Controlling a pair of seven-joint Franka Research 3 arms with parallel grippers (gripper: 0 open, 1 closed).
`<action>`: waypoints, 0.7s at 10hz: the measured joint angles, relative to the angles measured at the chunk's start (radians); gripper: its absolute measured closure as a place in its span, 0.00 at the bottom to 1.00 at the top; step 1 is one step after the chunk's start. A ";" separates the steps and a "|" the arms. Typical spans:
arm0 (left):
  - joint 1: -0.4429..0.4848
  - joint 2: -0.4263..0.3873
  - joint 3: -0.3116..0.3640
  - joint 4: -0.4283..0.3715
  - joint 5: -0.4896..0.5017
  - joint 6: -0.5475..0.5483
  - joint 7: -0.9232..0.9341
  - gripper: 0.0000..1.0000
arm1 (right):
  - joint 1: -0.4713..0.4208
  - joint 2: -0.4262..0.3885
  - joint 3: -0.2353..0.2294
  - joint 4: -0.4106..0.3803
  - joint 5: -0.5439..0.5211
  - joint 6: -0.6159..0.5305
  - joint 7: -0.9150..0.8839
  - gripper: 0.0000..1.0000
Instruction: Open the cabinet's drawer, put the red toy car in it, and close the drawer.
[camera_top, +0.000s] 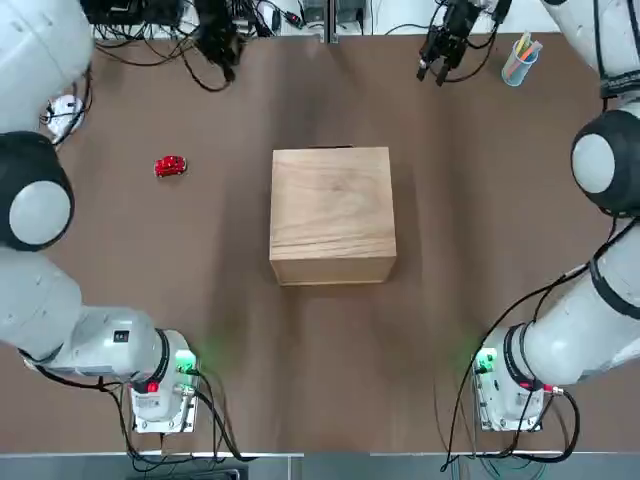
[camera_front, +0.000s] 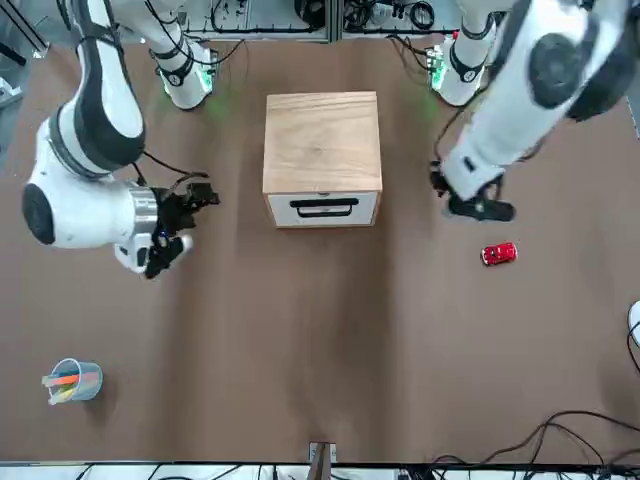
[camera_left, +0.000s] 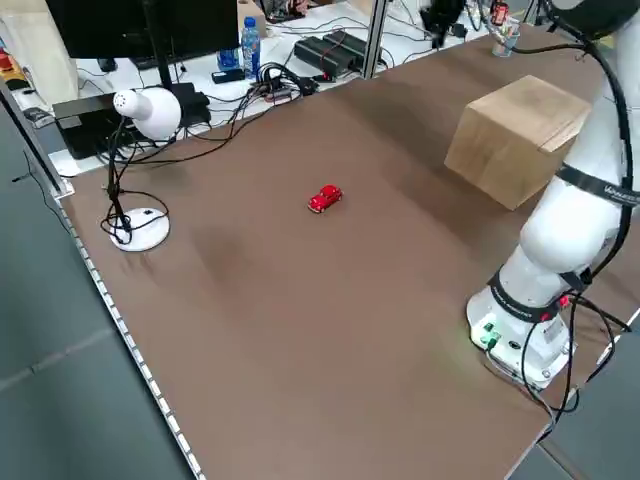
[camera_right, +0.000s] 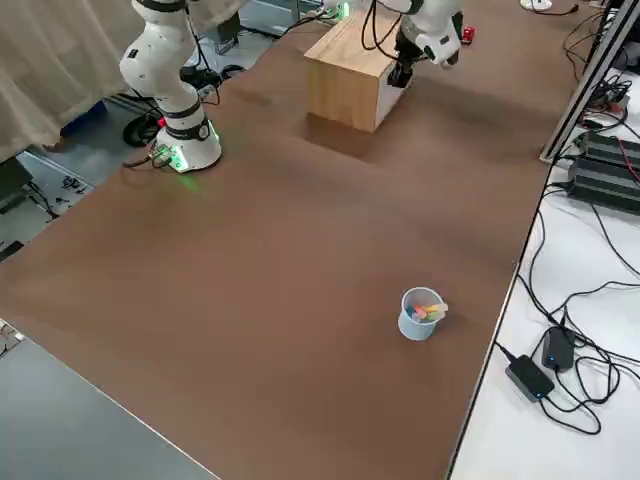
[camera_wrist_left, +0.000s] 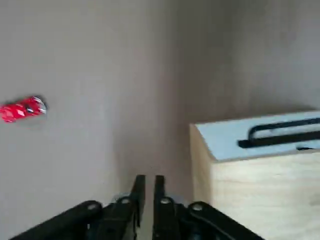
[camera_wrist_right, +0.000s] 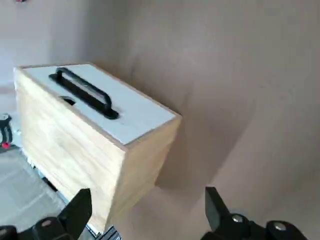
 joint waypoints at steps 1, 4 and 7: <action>-0.030 0.043 -0.023 -0.001 0.000 0.001 -0.058 0.90 | 0.007 0.040 0.000 0.016 0.041 0.002 -0.086 0.00; -0.089 0.141 -0.027 0.000 0.000 0.020 -0.125 0.99 | 0.016 0.190 0.002 0.073 0.197 0.010 -0.313 0.00; -0.149 0.208 -0.027 0.000 0.014 0.090 -0.218 0.99 | 0.037 0.267 0.005 0.087 0.359 0.032 -0.449 0.00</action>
